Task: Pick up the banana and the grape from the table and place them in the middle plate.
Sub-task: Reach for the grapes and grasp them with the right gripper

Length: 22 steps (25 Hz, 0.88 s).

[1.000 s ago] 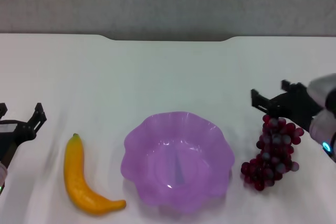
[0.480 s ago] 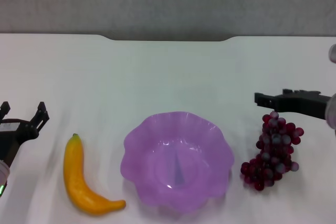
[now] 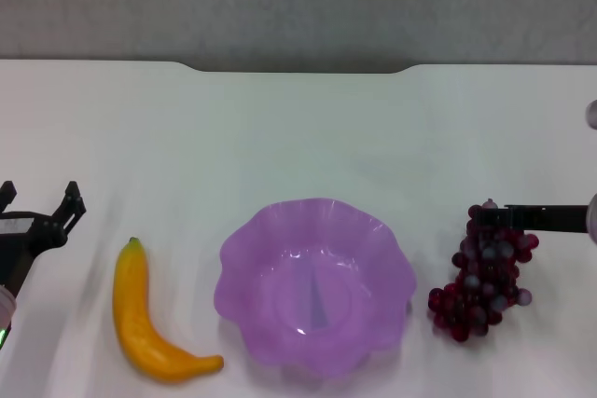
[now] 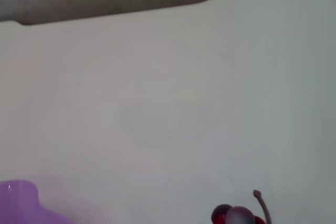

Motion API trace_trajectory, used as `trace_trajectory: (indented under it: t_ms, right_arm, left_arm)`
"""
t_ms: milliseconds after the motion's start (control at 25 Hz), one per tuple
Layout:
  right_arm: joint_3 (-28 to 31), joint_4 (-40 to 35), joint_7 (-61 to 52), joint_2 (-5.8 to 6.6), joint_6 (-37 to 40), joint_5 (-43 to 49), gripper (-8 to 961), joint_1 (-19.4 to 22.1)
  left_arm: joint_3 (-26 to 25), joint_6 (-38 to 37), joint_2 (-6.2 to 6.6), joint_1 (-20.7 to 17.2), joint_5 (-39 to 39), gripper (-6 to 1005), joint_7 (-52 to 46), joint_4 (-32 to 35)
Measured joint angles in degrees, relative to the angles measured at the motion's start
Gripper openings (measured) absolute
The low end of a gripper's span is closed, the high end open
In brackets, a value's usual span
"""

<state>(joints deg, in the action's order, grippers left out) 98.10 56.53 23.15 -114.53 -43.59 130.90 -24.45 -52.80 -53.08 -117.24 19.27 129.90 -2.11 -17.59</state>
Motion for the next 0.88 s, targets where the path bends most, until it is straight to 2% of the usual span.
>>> trace_trajectory:
  t_ms: [520,880]
  right_arm:
    - [0.87,-7.83,0.53,0.0,1.46,1.66,813,-4.09]
    - [-0.28,-11.0,2.34,-0.31,5.02,2.43,783,-4.85]
  left_arm:
    - [0.07,0.0,0.0,0.39,0.0,894,0.0,-0.14]
    - [0.1,-0.35,0.0,0.51,0.0,893,0.0,-0.17]
